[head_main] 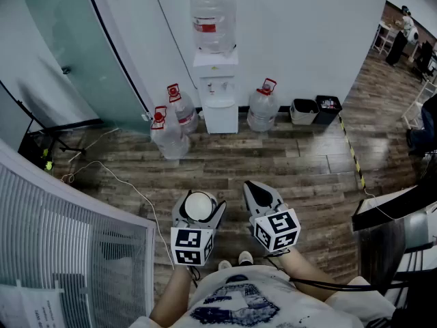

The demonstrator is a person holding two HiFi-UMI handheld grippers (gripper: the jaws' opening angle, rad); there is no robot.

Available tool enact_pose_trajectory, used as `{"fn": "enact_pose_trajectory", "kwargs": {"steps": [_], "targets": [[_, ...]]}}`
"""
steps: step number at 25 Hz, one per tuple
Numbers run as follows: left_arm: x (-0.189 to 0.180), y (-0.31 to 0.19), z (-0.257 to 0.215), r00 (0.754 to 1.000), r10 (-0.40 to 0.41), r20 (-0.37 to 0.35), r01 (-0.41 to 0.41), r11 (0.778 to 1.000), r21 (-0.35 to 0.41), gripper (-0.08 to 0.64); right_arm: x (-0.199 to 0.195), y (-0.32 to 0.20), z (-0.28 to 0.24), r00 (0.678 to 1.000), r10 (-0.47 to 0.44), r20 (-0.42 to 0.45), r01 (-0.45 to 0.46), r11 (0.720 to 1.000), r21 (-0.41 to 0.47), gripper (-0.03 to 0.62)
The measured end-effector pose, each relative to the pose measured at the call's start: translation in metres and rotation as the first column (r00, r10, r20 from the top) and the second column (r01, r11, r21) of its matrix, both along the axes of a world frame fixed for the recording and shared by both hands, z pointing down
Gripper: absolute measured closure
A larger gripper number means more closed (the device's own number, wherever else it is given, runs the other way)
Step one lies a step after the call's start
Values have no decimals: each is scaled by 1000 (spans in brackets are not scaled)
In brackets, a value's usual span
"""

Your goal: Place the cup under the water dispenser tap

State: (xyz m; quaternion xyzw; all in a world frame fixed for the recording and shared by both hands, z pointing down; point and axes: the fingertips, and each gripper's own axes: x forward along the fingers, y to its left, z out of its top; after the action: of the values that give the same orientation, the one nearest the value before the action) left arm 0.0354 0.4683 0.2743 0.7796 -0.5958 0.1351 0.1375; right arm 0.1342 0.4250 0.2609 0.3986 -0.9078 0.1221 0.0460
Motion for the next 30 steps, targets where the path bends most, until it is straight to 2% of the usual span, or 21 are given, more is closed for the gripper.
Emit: {"fn": "enact_pose_trajectory", "kwargs": {"steps": [22, 30], "targets": [[19, -15, 14, 999, -48, -4, 48, 999, -22, 101, 31, -22, 11, 1000, -16, 24, 17, 1000, -22, 574], [9, -34, 13, 998, -58, -2, 58, 998, -21, 101, 23, -41, 13, 999, -19, 31, 20, 1000, -24, 574]]}}
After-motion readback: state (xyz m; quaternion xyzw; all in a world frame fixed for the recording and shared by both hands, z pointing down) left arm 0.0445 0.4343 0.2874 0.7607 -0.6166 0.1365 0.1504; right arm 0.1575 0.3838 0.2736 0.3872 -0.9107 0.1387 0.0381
